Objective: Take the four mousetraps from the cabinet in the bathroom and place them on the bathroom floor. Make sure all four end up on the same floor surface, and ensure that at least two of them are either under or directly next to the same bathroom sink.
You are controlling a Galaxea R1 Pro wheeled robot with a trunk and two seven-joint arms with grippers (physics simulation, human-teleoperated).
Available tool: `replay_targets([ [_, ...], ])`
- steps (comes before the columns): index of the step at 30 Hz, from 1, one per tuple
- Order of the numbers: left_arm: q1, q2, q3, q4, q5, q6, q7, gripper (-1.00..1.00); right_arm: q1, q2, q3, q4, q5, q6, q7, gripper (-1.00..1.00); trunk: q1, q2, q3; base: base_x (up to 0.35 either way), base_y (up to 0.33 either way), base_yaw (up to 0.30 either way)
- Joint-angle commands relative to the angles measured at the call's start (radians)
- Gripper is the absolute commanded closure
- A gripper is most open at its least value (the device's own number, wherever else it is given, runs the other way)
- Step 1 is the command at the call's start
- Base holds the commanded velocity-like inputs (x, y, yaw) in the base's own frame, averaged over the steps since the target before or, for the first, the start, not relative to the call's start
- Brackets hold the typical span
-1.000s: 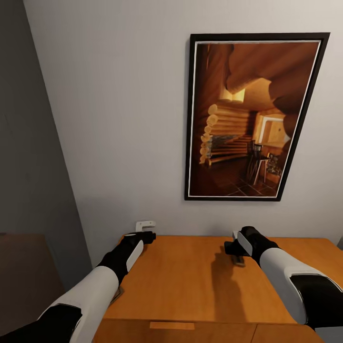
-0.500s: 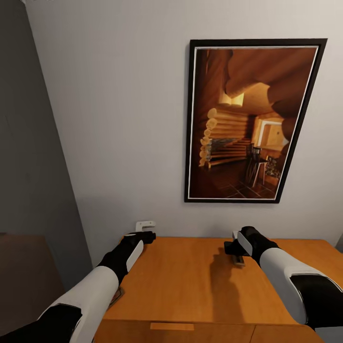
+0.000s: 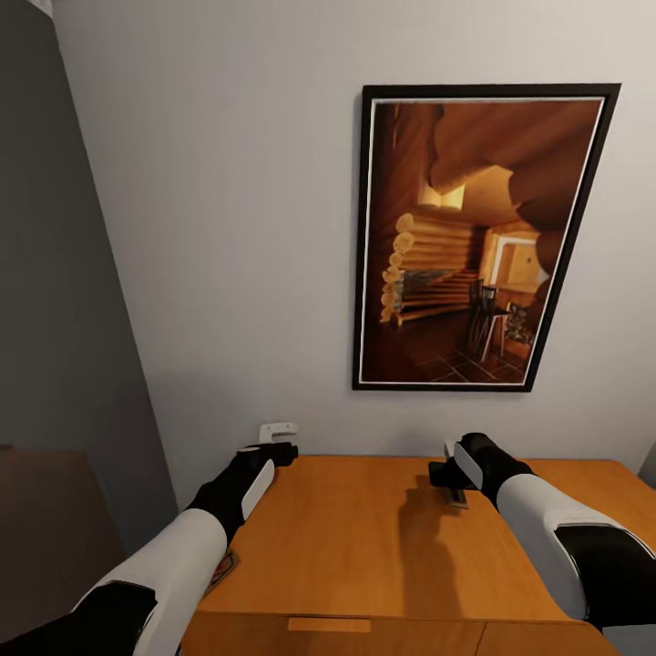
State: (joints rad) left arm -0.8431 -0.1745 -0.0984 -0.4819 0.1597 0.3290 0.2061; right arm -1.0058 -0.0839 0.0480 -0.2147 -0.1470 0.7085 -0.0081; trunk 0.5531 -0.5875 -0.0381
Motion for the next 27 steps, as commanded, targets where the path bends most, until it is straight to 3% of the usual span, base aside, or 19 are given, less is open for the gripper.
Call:
replay_targets([
  [1,-0.001,0.0,-0.004,-0.001,0.011,0.004,0.009,-1.0,-0.001,-0.001,0.004,-0.002,-0.009,0.005,0.002,1.0,-0.003,0.006,0.001,0.0,0.0,0.0],
  [27,-0.001,0.0,-0.004,-0.001,0.011,0.004,0.009,-1.0,-0.001,-0.001,0.004,-0.002,-0.006,0.005,0.002,1.0,-0.103,0.188,0.083,0.0,0.0,0.0],
])
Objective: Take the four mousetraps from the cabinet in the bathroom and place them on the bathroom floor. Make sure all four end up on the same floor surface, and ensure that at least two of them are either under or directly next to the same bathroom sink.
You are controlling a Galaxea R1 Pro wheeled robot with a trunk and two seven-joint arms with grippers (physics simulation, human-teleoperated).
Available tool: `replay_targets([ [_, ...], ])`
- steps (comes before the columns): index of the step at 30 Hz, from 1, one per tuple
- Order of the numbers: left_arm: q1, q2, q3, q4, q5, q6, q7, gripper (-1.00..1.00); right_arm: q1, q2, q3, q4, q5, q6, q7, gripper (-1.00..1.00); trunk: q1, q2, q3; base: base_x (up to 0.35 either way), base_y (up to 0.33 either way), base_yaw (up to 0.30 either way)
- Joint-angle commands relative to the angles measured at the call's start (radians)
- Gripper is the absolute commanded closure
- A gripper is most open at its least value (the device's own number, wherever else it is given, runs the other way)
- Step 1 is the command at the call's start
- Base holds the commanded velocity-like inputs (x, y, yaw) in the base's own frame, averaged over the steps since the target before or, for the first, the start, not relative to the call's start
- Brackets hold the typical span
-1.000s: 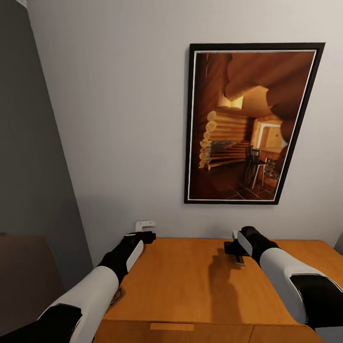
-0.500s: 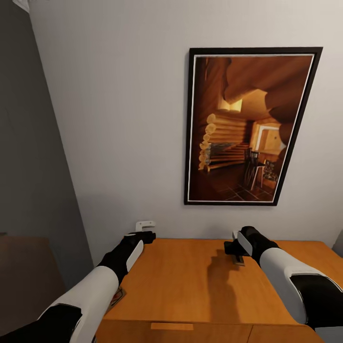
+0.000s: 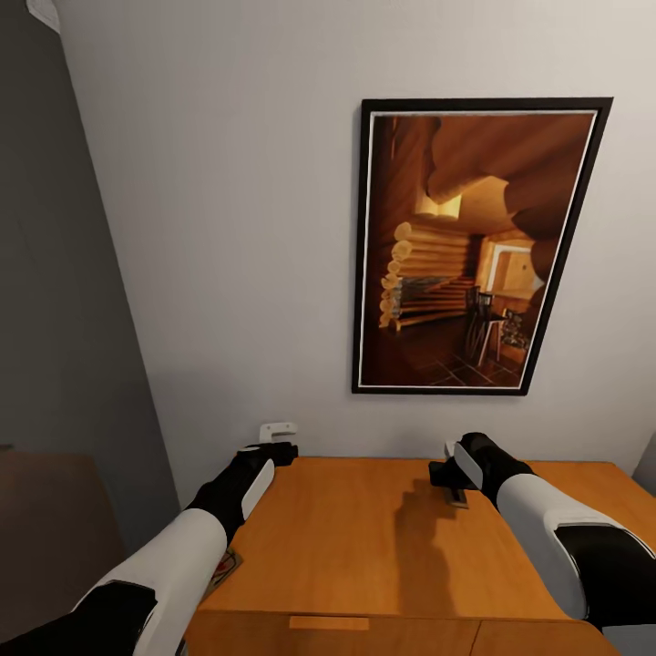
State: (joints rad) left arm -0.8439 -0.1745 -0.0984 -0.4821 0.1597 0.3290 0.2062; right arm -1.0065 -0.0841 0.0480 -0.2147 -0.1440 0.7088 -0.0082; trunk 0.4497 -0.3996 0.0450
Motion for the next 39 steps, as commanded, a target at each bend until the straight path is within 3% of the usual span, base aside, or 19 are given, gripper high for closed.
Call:
replay_targets([
  [1,0.0,0.0,-0.004,-0.001,0.011,0.004,0.009,-1.0,0.0,-0.001,0.004,-0.002,-0.009,0.005,0.002,1.0,0.0,0.0,0.0,0.0,0.0,0.0],
  [29,0.0,0.0,-0.002,-0.001,0.011,0.0,0.009,-1.0,0.0,0.0,0.008,-0.006,-0.008,-0.018,0.005,1.0,0.0,0.0,0.0,0.0,0.0,0.0],
  [32,0.0,0.0,-0.002,-0.001,0.011,-0.009,0.009,-1.0,0.0,-0.002,0.049,-0.007,0.004,-0.078,0.006,1.0,0.0,0.0,0.0,0.0,0.0,0.0],
  [34,0.0,0.0,-0.001,-0.001,0.01,-0.016,0.009,-1.0,0.0,-0.005,0.126,-0.01,0.019,-0.142,0.017,1.0,0.0,0.0,0.0,0.0,0.0,0.0],
  [35,0.0,0.0,-0.001,-0.001,0.01,-0.017,0.009,-1.0,0.0,-0.006,0.146,-0.011,0.021,-0.157,0.025,1.0,0.0,0.0,0.0,0.0,0.0,0.0],
  [36,0.0,0.0,0.0,-0.001,0.01,-0.018,0.009,-1.0,0.0,-0.008,0.185,-0.013,0.025,-0.187,0.054,1.0,0.0,0.0,0.0,0.0,0.0,0.0],
  [39,0.0,0.0,-0.001,0.003,0.009,-0.02,0.01,-1.0,0.0,-0.014,0.244,-0.017,0.031,-0.232,0.148,1.0,0.0,0.0,0.0,0.0,0.0,0.0],
])
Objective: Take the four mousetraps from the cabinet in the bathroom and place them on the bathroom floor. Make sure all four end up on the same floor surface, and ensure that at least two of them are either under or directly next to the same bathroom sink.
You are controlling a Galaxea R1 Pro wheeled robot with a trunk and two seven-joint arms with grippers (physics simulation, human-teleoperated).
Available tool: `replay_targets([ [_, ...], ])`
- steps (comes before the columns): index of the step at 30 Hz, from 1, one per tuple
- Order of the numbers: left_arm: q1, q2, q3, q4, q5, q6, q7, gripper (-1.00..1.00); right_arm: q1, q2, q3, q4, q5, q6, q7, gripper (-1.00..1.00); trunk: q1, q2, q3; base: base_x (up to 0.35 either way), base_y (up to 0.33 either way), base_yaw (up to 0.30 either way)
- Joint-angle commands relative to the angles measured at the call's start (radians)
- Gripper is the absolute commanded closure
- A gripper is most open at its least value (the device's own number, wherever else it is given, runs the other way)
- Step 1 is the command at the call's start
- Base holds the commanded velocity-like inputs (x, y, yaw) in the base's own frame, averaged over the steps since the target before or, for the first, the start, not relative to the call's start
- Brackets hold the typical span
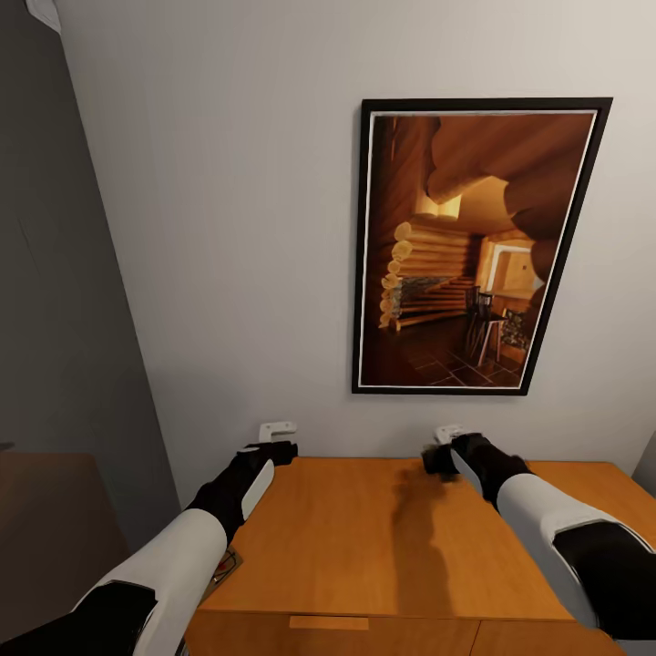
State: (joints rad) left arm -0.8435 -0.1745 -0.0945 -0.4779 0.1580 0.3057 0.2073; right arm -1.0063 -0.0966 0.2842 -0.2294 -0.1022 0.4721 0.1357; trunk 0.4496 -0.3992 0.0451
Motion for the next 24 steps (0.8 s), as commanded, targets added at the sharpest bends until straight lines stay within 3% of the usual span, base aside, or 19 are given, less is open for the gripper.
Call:
replay_targets([
  [1,0.0,0.0,-0.005,0.001,0.01,0.003,0.009,-1.0,0.0,-0.008,0.03,-0.004,-0.005,-0.006,0.064,1.0,0.0,-0.001,-0.001,0.0,0.0,0.0],
  [5,0.0,0.0,-0.005,0.003,0.01,0.003,0.009,-1.0,0.0,-0.039,0.089,-0.006,0.062,-0.022,0.226,1.0,0.0,-0.001,-0.001,0.0,0.0,0.0],
  [9,0.0,0.0,-0.005,0.004,0.01,0.003,0.009,-1.0,0.0,-0.06,0.121,-0.004,0.169,-0.026,0.347,1.0,0.0,-0.001,-0.001,0.0,0.0,0.0],
  [11,0.0,0.0,-0.005,0.004,0.011,0.003,0.009,-1.0,0.0,-0.074,0.128,-0.001,0.25,-0.028,0.434,1.0,0.0,-0.001,-0.001,0.0,0.0,0.0],
  [15,0.0,0.0,-0.004,0.004,0.01,0.003,0.009,-1.0,0.0,-0.134,0.131,0.001,0.398,-0.074,0.696,1.0,0.0,-0.001,-0.001,0.0,0.0,0.0],
  [16,0.0,0.0,-0.004,0.004,0.01,0.003,0.009,-1.0,0.0,-0.169,0.131,0.002,0.43,-0.135,0.796,1.0,0.0,-0.001,-0.001,0.0,0.0,0.0],
  [17,0.0,0.0,-0.004,0.005,0.01,0.003,0.009,-1.0,0.0,-0.193,0.131,0.002,0.443,-0.183,0.849,1.0,0.0,-0.001,-0.001,0.0,0.0,0.0],
  [20,0.0,0.0,-0.005,0.005,0.009,0.003,0.009,-1.0,0.0,-0.233,0.131,0.002,0.463,-0.271,0.936,1.0,0.0,-0.001,-0.001,0.0,0.0,0.0],
  [24,0.0,0.0,-0.005,0.005,0.009,0.003,0.009,-1.0,0.001,-0.248,0.135,0.001,0.47,-0.309,0.976,1.0,0.0,-0.001,-0.001,0.0,0.0,0.0],
])
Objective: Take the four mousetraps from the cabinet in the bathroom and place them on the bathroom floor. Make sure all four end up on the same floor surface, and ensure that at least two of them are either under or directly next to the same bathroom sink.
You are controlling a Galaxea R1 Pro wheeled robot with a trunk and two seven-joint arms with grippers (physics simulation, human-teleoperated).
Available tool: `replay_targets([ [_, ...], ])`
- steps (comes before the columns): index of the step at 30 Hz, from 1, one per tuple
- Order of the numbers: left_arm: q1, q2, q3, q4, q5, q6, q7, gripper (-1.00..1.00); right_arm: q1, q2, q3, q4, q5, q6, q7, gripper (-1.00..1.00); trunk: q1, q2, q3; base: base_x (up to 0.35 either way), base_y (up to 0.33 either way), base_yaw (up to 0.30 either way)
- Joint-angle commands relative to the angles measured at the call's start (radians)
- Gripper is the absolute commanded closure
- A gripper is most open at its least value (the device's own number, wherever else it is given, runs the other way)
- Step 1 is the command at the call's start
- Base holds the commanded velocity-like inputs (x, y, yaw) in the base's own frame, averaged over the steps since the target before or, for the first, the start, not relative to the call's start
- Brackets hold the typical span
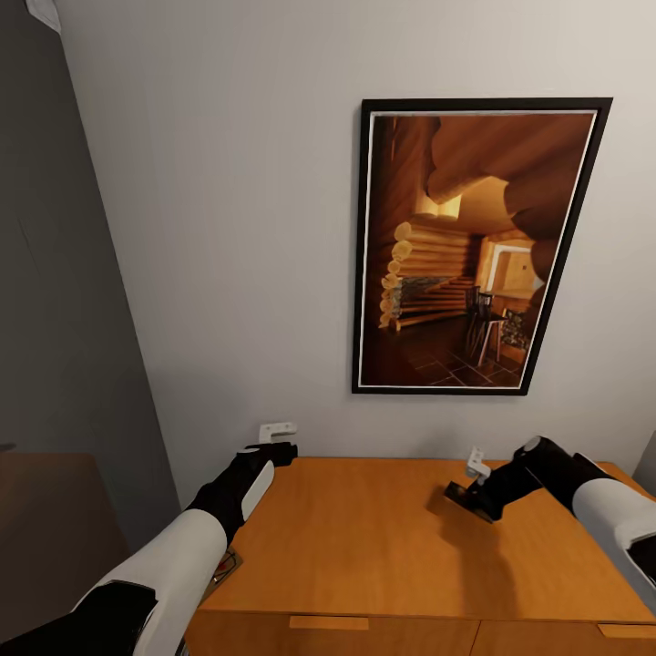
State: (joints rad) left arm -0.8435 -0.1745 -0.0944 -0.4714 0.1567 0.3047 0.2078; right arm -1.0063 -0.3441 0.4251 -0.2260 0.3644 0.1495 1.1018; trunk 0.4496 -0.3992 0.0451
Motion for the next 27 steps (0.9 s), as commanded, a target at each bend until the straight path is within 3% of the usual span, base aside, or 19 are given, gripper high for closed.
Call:
replay_targets([
  [1,0.0,0.0,-0.005,-0.001,0.011,0.004,0.008,-1.0,0.001,-0.002,-0.004,-0.003,0.004,0.01,0.014,1.0,0.0,-0.001,-0.001,0.0,0.0,0.0],
  [5,0.0,0.0,-0.005,-0.001,0.011,0.004,0.008,-1.0,0.001,0.003,0.0,-0.004,0.004,0.006,0.019,1.0,0.0,-0.001,-0.001,0.0,0.0,0.0],
  [8,-0.001,0.0,-0.005,-0.001,0.011,0.004,0.008,-1.0,0.001,0.029,0.013,-0.005,0.003,0.004,0.03,1.0,0.0,-0.001,-0.001,0.0,0.0,0.0],
  [11,0.0,0.0,-0.005,-0.001,0.011,0.004,0.008,-1.0,0.001,0.053,0.039,-0.004,0.003,0.0,0.097,1.0,0.0,-0.001,-0.001,0.0,0.0,0.0],
  [17,0.0,0.0,-0.005,-0.001,0.011,0.003,0.008,-1.0,0.001,0.061,0.046,-0.008,-0.003,0.008,0.139,1.0,0.0,-0.001,-0.001,0.0,0.0,0.0],
  [20,0.0,0.0,-0.005,-0.001,0.012,0.001,0.008,-1.0,0.001,0.063,0.046,-0.013,-0.003,0.01,0.092,1.0,0.0,-0.001,-0.001,0.0,0.0,0.0],
  [27,0.0,0.0,-0.005,-0.001,0.012,-0.009,0.008,-1.0,0.0,0.073,0.045,-0.016,-0.008,0.005,-0.167,1.0,0.0,-0.001,-0.001,0.0,0.0,0.0],
])
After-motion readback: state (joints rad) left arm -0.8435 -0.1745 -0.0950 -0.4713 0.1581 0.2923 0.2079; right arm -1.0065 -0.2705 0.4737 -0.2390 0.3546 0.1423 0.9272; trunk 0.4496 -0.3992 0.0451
